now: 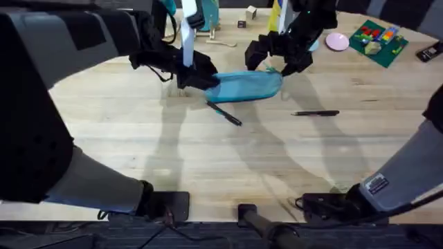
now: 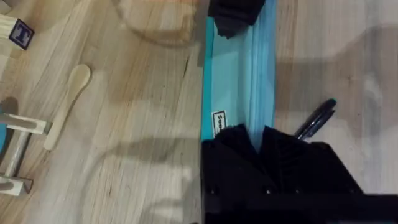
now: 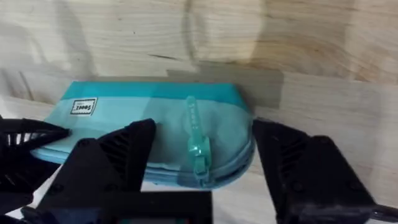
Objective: Unzip the bag, pick up the pens from the table one at a time and place them inside, then zip the bag closed.
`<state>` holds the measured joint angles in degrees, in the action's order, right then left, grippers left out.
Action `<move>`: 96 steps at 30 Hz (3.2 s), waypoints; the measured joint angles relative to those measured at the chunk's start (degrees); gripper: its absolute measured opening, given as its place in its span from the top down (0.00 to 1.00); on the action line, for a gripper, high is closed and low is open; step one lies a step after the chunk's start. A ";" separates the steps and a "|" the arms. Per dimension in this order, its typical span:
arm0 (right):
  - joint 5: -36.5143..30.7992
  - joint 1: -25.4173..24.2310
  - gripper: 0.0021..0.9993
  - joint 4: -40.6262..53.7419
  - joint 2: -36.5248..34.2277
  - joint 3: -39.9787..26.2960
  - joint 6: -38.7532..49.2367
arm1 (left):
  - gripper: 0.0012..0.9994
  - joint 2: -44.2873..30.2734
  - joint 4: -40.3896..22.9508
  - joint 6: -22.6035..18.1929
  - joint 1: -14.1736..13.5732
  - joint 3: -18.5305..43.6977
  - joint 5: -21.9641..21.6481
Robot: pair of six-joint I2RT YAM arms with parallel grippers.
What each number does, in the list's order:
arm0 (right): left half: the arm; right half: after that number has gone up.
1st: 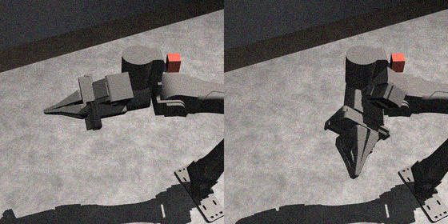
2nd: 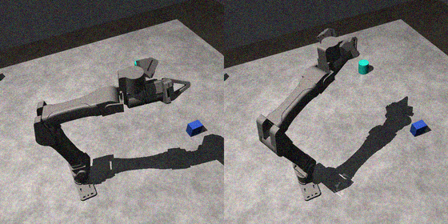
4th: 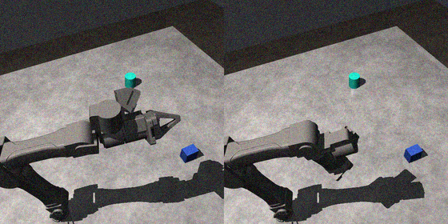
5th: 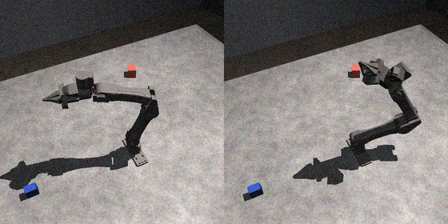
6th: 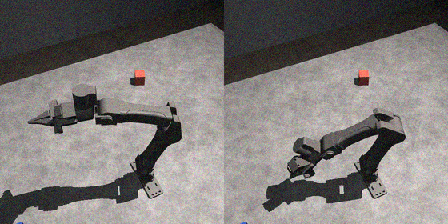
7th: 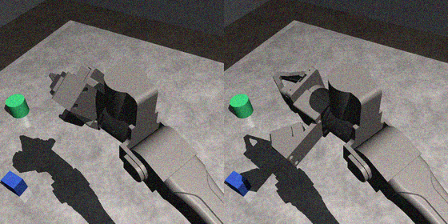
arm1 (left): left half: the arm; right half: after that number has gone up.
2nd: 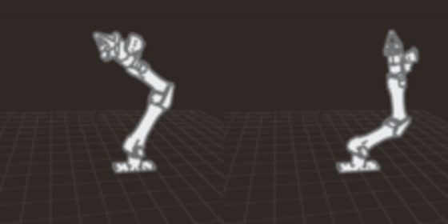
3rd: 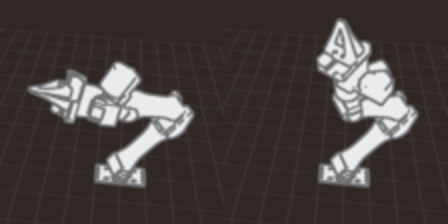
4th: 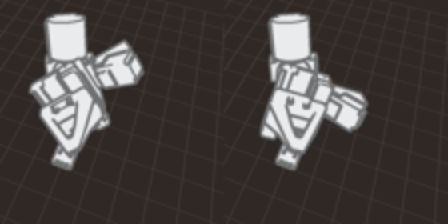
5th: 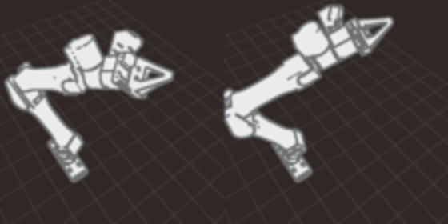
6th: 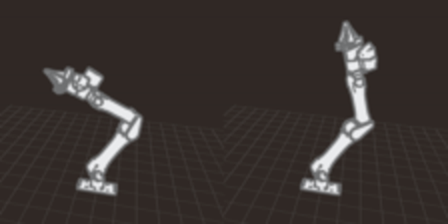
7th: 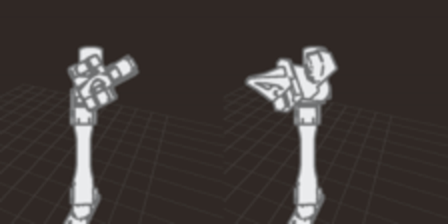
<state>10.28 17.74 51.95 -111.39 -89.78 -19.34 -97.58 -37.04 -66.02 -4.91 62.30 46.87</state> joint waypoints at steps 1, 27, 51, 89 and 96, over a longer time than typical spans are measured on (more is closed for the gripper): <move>-0.03 -0.04 0.07 0.01 0.00 0.00 0.00 | 0.96 0.00 0.01 -0.02 0.00 0.00 0.01; -1.94 -1.48 0.96 5.04 0.00 -0.50 -0.17 | 0.96 0.00 0.01 -0.02 0.33 0.00 -0.33; -1.26 -3.61 0.97 11.14 -0.02 -9.97 3.96 | 0.96 0.00 0.36 0.00 -0.22 0.00 1.16; -2.82 -3.77 0.97 11.84 3.99 -9.99 4.82 | 0.96 0.01 0.64 0.00 -0.59 0.00 3.51; -2.09 -3.74 0.97 11.96 4.04 -9.99 10.59 | 0.96 0.00 0.60 0.00 -0.70 0.00 3.48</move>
<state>8.19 13.99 63.92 -107.36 -99.77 -8.75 -97.58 -36.45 -66.02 -5.61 62.30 50.35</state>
